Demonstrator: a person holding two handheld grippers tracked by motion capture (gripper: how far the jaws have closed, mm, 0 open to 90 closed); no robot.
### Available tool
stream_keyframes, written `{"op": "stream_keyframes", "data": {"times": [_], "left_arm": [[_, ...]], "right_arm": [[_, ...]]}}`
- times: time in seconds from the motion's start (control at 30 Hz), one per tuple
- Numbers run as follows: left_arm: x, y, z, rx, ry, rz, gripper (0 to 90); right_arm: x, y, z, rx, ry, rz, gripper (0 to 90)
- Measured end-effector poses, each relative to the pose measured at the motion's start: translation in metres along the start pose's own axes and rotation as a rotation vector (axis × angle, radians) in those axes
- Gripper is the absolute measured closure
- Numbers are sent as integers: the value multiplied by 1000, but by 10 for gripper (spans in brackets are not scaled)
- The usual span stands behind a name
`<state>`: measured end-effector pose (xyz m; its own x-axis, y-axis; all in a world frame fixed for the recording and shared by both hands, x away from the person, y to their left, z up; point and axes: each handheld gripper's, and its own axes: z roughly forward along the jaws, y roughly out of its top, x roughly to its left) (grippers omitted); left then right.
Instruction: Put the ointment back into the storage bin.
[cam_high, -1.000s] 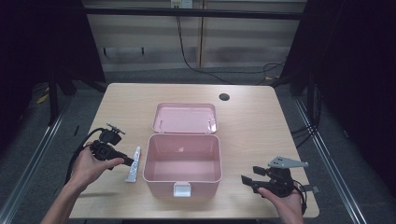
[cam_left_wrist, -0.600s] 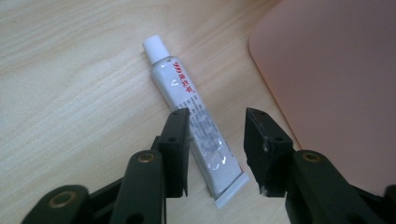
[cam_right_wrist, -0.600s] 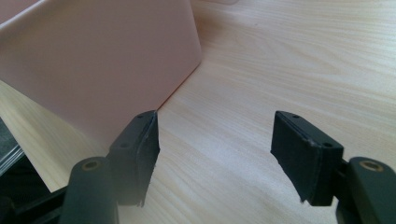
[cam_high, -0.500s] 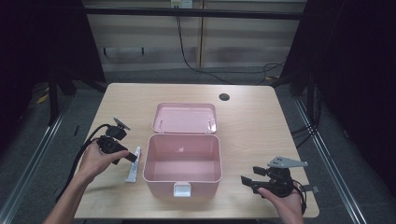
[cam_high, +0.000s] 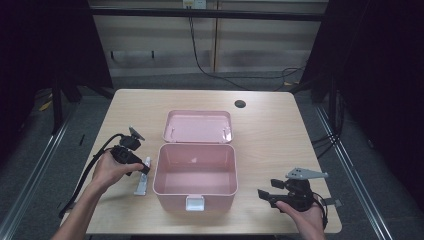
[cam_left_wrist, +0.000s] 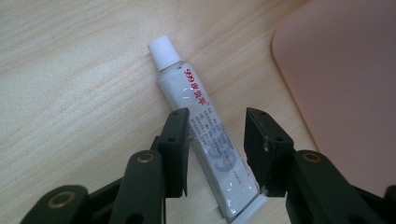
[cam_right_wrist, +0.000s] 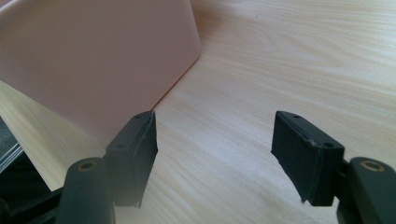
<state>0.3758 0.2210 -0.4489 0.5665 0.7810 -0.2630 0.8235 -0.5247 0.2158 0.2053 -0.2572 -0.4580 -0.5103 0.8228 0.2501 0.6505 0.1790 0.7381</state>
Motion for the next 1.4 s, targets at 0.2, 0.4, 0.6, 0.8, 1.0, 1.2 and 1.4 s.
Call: {"op": "stream_keyframes", "data": {"times": [0.2,0.4,0.6,0.8,1.0,1.2,1.4], "left_arm": [[-1,3,7,26,39,-3,601],[-3,5,17,58,67,12,605],[-10,5,22,71,112,40,674],[-18,6,24,91,166,95,686],[-19,7,24,102,172,114,696],[-14,6,19,95,154,95,712],[-12,5,10,79,108,93,712]], "right_arm": [[0,0,1,3,1,-2,308],[1,0,2,8,10,-3,305],[0,0,2,12,10,-1,305],[0,0,2,17,14,-4,304],[0,0,2,15,14,-4,305],[-1,0,1,14,13,5,305],[-1,0,2,15,15,2,304]]}}
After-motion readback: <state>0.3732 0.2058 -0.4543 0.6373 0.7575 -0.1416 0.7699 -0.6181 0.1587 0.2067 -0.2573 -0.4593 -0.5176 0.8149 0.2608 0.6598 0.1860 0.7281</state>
